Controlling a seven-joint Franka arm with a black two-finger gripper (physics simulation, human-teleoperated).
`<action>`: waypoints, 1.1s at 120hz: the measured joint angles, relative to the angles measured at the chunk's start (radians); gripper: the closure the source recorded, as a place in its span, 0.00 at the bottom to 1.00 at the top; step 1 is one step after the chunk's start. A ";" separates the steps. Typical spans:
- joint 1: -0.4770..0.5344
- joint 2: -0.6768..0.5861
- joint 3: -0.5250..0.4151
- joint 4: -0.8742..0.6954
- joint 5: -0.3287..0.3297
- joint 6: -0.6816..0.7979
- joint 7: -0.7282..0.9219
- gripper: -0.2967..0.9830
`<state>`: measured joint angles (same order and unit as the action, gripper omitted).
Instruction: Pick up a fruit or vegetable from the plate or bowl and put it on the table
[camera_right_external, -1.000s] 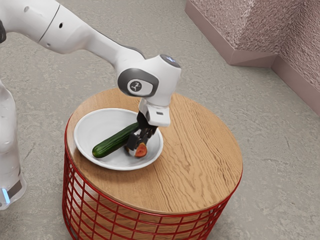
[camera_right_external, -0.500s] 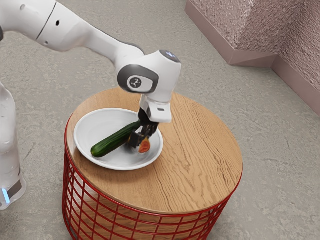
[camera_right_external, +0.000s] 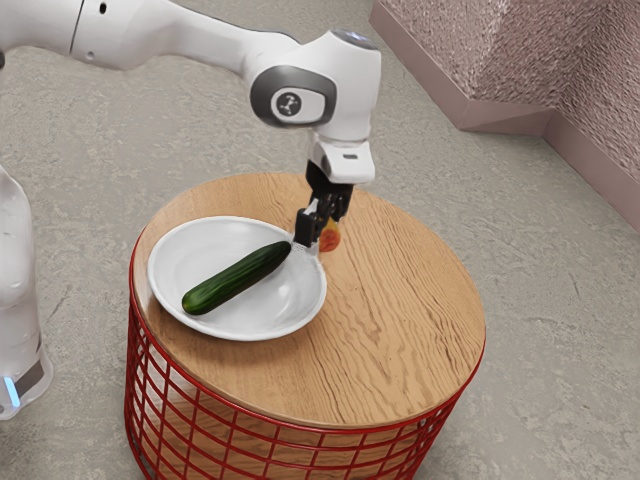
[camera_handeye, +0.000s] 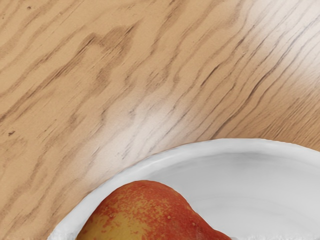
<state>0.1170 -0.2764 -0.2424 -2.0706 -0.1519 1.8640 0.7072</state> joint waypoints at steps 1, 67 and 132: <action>0.001 0.000 0.001 0.003 0.000 -0.001 0.000 0.57; 0.029 0.172 0.032 0.182 0.008 0.058 -0.043 0.57; 0.036 0.269 0.045 0.245 0.005 0.109 -0.075 0.30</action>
<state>0.1534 -0.0074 -0.1973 -1.8260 -0.1473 1.9729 0.6319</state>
